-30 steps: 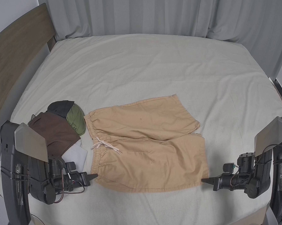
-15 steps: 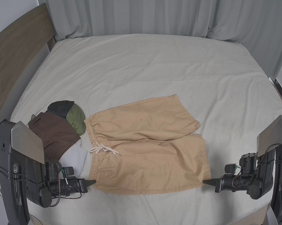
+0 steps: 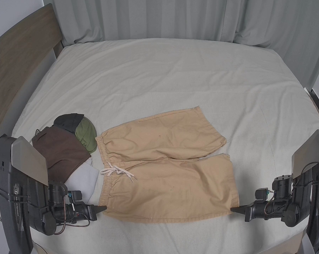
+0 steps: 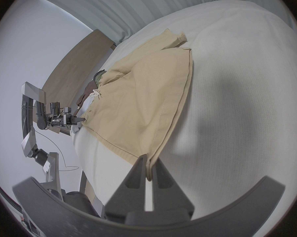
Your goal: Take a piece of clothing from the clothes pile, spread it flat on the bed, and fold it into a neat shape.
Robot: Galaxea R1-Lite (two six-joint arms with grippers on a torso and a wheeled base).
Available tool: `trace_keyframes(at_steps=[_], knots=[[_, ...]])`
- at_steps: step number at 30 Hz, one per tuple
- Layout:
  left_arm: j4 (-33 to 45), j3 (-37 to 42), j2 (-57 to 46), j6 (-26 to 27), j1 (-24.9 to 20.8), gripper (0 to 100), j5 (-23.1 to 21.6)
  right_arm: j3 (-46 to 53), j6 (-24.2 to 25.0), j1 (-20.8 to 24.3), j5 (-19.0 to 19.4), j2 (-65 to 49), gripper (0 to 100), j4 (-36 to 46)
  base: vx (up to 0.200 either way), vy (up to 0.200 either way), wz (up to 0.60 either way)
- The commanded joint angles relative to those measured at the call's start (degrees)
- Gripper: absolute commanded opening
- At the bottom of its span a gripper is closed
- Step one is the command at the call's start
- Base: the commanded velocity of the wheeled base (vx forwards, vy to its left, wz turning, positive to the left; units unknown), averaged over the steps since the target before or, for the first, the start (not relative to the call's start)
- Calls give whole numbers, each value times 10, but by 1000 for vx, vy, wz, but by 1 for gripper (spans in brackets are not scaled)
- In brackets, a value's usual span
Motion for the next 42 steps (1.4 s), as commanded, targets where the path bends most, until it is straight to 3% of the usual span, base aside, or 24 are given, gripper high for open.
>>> trace_keyframes(at_steps=[1,26,38,42], knots=[[0,8,2,7,1,0,-6,7,-2,0,0,-2,0,0,0,0,0],[1,44,5,52,15,0,-21,44,-32,-4,1,-6,0,5,0,0,0],[0,74,4,55,12,0,-25,44,-61,-6,1,-37,0,89,0,0,0],[1,86,10,91,16,0,-39,44,-75,-7,1,-53,0,124,0,0,0]])
